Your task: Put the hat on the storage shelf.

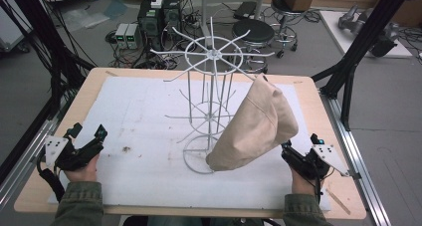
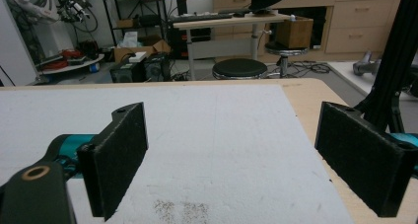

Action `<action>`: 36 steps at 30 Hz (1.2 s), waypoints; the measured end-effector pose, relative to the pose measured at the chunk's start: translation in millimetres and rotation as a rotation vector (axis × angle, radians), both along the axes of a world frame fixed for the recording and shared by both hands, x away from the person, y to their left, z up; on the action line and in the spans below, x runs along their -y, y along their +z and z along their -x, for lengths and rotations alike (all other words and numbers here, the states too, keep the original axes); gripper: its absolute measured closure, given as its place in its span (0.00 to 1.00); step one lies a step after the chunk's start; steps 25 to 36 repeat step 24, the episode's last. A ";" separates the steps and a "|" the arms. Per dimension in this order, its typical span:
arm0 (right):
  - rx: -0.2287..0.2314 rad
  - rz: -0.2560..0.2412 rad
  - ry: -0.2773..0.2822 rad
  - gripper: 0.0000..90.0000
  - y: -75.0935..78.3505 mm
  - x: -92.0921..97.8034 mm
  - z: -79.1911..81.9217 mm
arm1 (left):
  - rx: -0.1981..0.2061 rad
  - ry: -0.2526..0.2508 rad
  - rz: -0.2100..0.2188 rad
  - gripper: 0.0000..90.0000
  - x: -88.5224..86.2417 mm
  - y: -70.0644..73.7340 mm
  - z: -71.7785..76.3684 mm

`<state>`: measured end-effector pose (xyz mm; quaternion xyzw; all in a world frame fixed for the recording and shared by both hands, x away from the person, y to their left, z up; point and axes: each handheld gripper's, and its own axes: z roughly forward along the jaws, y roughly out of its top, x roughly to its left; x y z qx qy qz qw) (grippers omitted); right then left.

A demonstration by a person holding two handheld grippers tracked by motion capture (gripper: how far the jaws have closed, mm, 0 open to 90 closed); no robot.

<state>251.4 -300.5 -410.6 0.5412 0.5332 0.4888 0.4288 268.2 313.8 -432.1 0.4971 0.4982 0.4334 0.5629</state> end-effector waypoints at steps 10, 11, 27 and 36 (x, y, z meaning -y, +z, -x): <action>0.004 -0.003 0.002 0.13 0.2 -0.2 0.5 | -0.001 0.002 0.001 0.22 -0.2 0.2 0.5; 0.001 -0.006 0.003 0.13 0.2 -0.6 0.7 | -0.001 0.002 0.000 0.22 -0.2 0.2 0.6; -0.003 0.000 0.002 0.13 -0.3 -0.7 -0.1 | 0.000 0.001 0.000 0.22 -0.3 0.2 0.1; -0.003 0.000 0.002 0.13 -0.3 -0.7 -0.1 | 0.000 0.001 0.000 0.22 -0.3 0.2 0.1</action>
